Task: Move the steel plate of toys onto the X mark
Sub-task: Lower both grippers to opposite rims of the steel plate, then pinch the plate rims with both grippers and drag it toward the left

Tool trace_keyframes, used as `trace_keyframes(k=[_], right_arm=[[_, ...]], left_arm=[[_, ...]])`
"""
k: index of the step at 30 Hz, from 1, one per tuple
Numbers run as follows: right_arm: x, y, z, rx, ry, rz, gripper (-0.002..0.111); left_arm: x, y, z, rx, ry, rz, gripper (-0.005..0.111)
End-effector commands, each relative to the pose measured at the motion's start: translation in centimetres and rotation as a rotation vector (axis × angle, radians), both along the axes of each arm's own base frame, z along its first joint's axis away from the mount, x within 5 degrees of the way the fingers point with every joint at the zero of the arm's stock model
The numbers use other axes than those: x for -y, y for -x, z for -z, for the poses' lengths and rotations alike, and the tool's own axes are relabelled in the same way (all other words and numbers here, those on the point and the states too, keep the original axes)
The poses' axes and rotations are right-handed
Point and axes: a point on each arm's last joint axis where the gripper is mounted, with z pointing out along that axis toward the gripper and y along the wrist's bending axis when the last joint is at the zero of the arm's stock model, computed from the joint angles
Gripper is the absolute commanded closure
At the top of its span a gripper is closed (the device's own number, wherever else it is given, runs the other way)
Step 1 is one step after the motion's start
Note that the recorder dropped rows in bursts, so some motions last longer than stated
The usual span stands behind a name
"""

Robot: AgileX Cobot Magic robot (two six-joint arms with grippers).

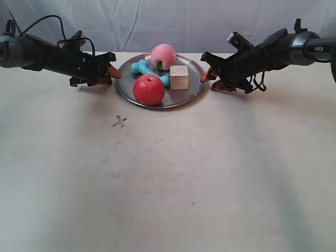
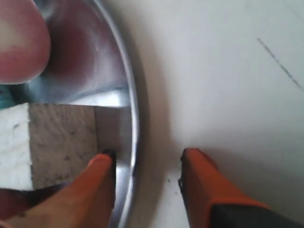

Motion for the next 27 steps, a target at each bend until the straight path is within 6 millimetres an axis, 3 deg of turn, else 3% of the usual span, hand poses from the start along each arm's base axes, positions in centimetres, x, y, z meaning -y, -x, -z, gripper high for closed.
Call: trace_keyframes(k=[1, 4, 5, 7, 12, 14, 16, 22, 27], right_arm=[[-0.3, -0.4, 0.4, 0.01, 0.006, -0.009, 0.065], [-0.5, -0.2, 1.1, -0.01, -0.001, -0.018, 0.076], [-0.7, -0.1, 1.9, -0.03, -0.01, -0.021, 0.084], [-1.5, 0.2, 3.0, -0.059, -0.016, -0.045, 0.089], [-3.1, 0.7, 3.8, -0.09, -0.024, -0.091, 0.09], [-3.2, 0.7, 3.8, -0.093, -0.026, -0.096, 0.096], [-3.3, 0.8, 3.8, -0.103, -0.037, -0.105, 0.109], [-3.6, 1.1, 3.8, -0.128, -0.064, -0.128, 0.109], [-3.8, 1.1, 2.0, -0.128, -0.101, -0.126, 0.109]], left_arm=[[0.8, 0.2, 0.7, -0.013, -0.054, 0.039, 0.067], [1.2, 0.3, 0.7, -0.01, -0.051, 0.038, 0.07], [1.7, 0.4, 0.7, -0.007, -0.063, 0.051, 0.075], [2.5, 0.5, 0.8, 0.003, -0.08, 0.076, 0.085], [2.8, 0.6, 0.9, 0.005, -0.093, 0.092, 0.107], [2.7, 0.7, 1.0, 0.008, -0.119, 0.109, 0.107], [2.6, 0.8, 1.1, -0.001, -0.136, 0.12, 0.107], [2.2, 1.1, 1.4, -0.077, -0.134, 0.093, 0.107], [1.7, 1.2, 0.5, -0.127, -0.123, 0.144, 0.107]])
